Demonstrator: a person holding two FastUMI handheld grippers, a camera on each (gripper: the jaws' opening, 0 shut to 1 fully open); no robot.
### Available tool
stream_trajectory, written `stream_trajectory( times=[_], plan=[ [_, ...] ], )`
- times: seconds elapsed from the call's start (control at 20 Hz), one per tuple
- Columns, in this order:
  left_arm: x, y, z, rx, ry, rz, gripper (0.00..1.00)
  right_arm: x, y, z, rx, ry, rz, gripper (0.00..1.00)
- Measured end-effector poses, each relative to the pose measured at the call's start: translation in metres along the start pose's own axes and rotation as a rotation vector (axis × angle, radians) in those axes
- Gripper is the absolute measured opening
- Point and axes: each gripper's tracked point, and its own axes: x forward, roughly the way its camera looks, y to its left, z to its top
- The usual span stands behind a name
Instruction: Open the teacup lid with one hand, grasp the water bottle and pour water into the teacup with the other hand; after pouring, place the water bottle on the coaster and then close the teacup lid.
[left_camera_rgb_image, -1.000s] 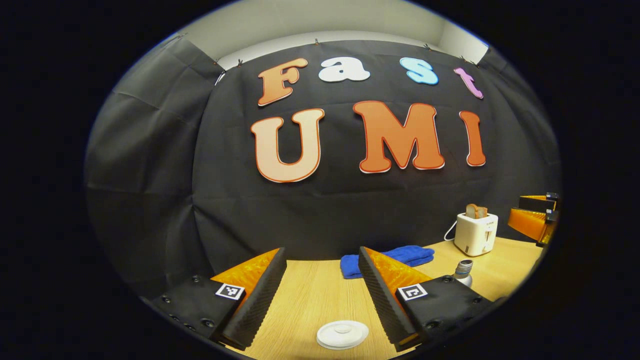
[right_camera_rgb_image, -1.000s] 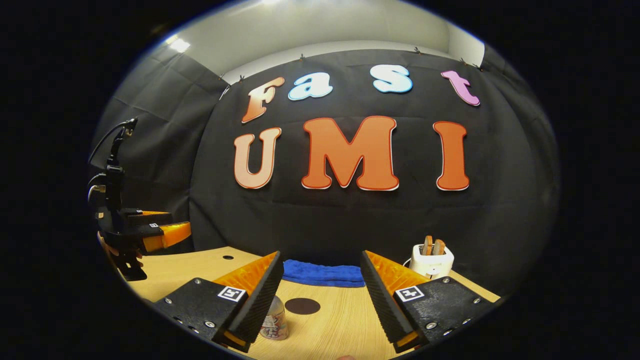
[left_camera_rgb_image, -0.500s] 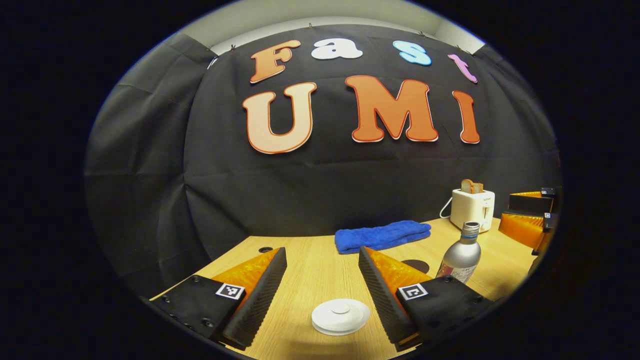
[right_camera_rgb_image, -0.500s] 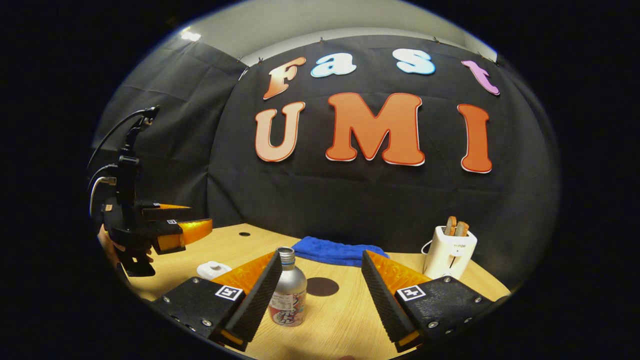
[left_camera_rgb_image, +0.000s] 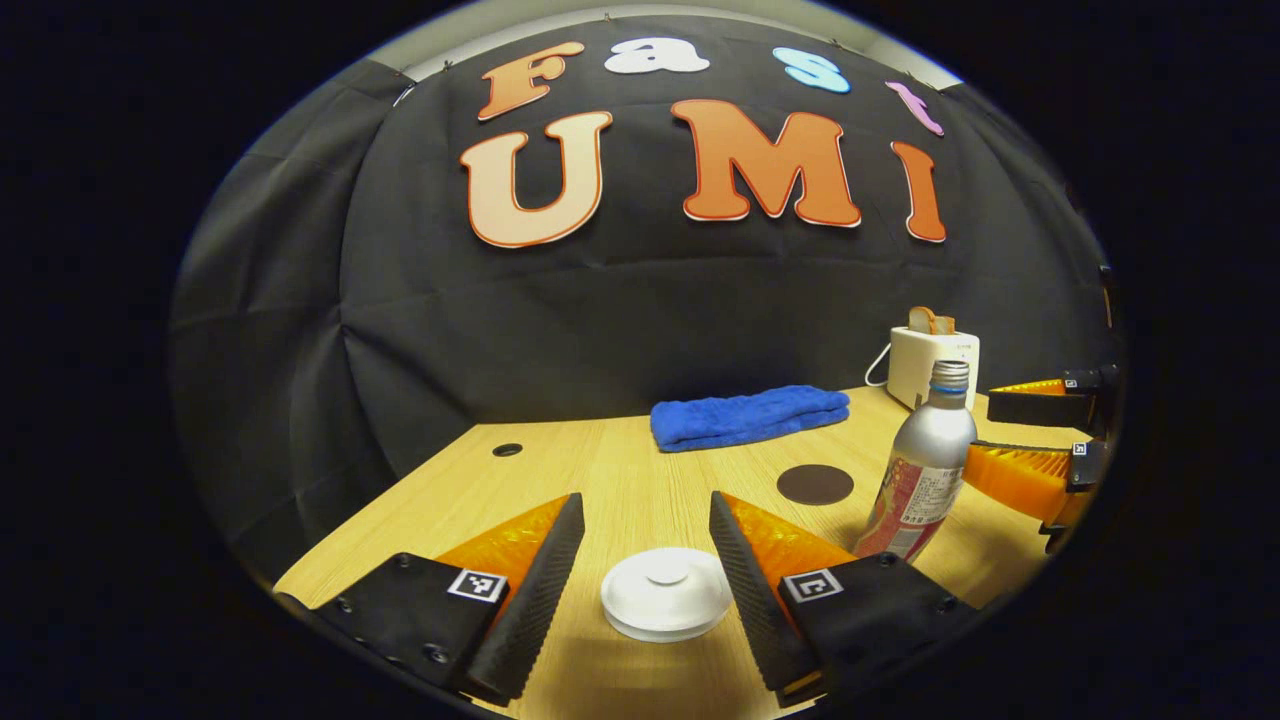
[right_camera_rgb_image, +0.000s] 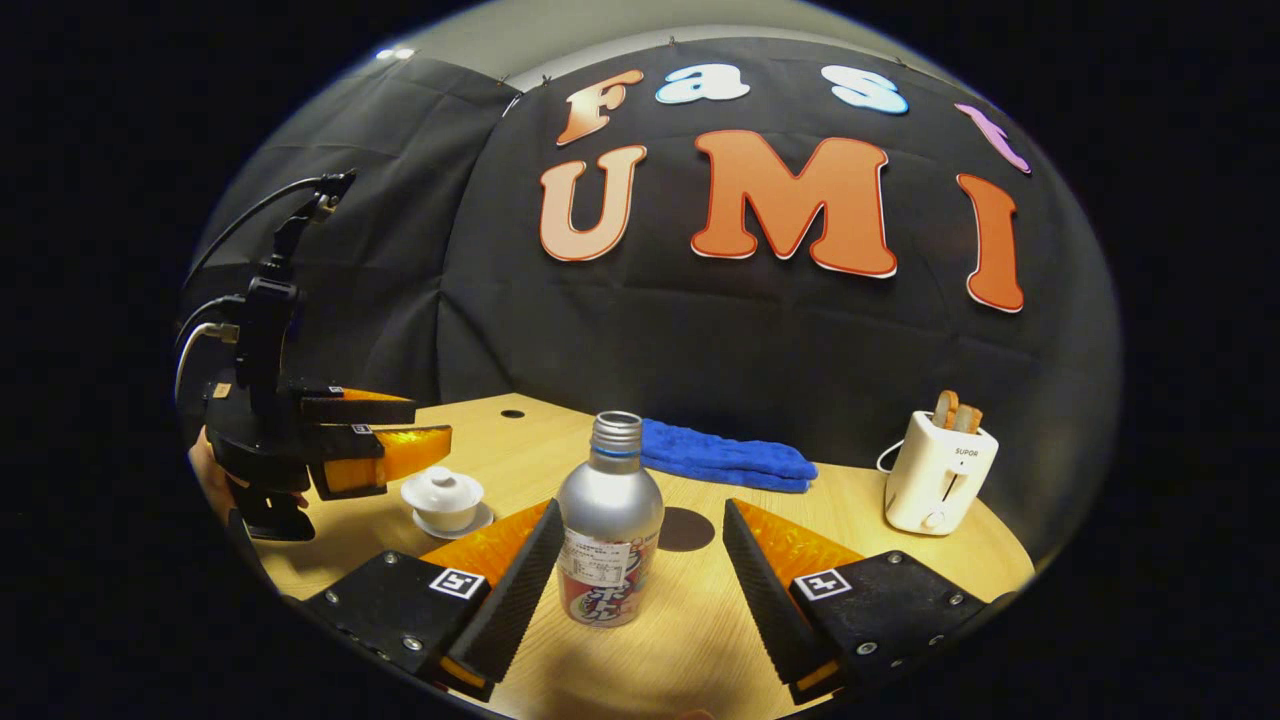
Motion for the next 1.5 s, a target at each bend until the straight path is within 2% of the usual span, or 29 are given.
stream_trajectory(
  times=[0.05, 0.1, 0.15, 0.25, 0.35, 0.5, 0.55, 0.6, 0.7, 0.75, 0.85, 0.95, 1.05, 1.15, 1.25, 1.35, 1.5],
  plan=[
    [0.002, -0.002, -0.005, 0.001, 0.016, -0.008, 0.82, 0.002, 0.002, -0.006, 0.005, 0.014, 0.007, 0.96],
    [0.004, -0.004, -0.011, 0.001, 0.029, -0.017, 0.85, 0.006, 0.004, -0.010, 0.008, 0.027, 0.011, 0.97],
    [0.007, -0.007, -0.016, -0.001, 0.034, -0.028, 0.82, 0.008, 0.005, -0.014, 0.010, 0.039, 0.016, 0.96],
    [0.010, -0.010, -0.027, -0.003, 0.059, -0.039, 0.85, 0.014, 0.008, -0.023, 0.014, 0.061, 0.028, 0.96],
    [0.016, -0.010, -0.034, -0.002, 0.083, -0.039, 0.78, 0.019, 0.011, -0.029, 0.016, 0.079, 0.038, 0.96],
    [0.017, -0.007, -0.044, 0.015, 0.115, -0.033, 0.78, 0.025, 0.014, -0.040, 0.021, 0.104, 0.048, 0.97],
    [0.020, -0.007, -0.045, 0.017, 0.120, -0.030, 0.70, 0.027, 0.015, -0.042, 0.026, 0.113, 0.051, 0.96],
    [0.024, -0.007, -0.049, 0.018, 0.129, -0.032, 0.70, 0.029, 0.016, -0.044, 0.030, 0.119, 0.054, 0.97],
    [0.025, -0.008, -0.047, 0.021, 0.130, -0.033, 0.61, 0.032, 0.016, -0.049, 0.043, 0.130, 0.059, 0.97],
    [0.025, -0.007, -0.045, 0.026, 0.126, -0.028, 0.67, 0.034, 0.016, -0.050, 0.049, 0.134, 0.061, 0.96],
    [0.028, -0.003, -0.047, 0.023, 0.130, -0.013, 0.39, 0.035, 0.016, -0.054, 0.058, 0.144, 0.064, 0.96],
    [0.029, -0.004, -0.044, 0.020, 0.123, -0.017, 0.37, 0.039, 0.017, -0.057, 0.062, 0.154, 0.065, 0.96],
    [0.029, -0.003, -0.042, 0.009, 0.112, -0.014, 0.31, 0.042, 0.017, -0.060, 0.061, 0.164, 0.066, 0.96],
    [0.030, 0.000, -0.040, 0.002, 0.095, -0.008, 0.28, 0.046, 0.018, -0.063, 0.062, 0.178, 0.066, 0.96],
    [0.028, 0.003, -0.031, -0.003, 0.065, 0.000, 0.34, 0.050, 0.020, -0.068, 0.064, 0.201, 0.067, 0.95],
    [0.027, 0.006, -0.026, -0.006, 0.043, 0.010, 0.28, 0.049, 0.021, -0.071, 0.067, 0.218, 0.066, 0.91],
    [0.024, 0.012, -0.020, -0.016, 0.017, 0.019, 0.31, 0.052, 0.023, -0.074, 0.063, 0.242, 0.052, 0.89]
  ],
)
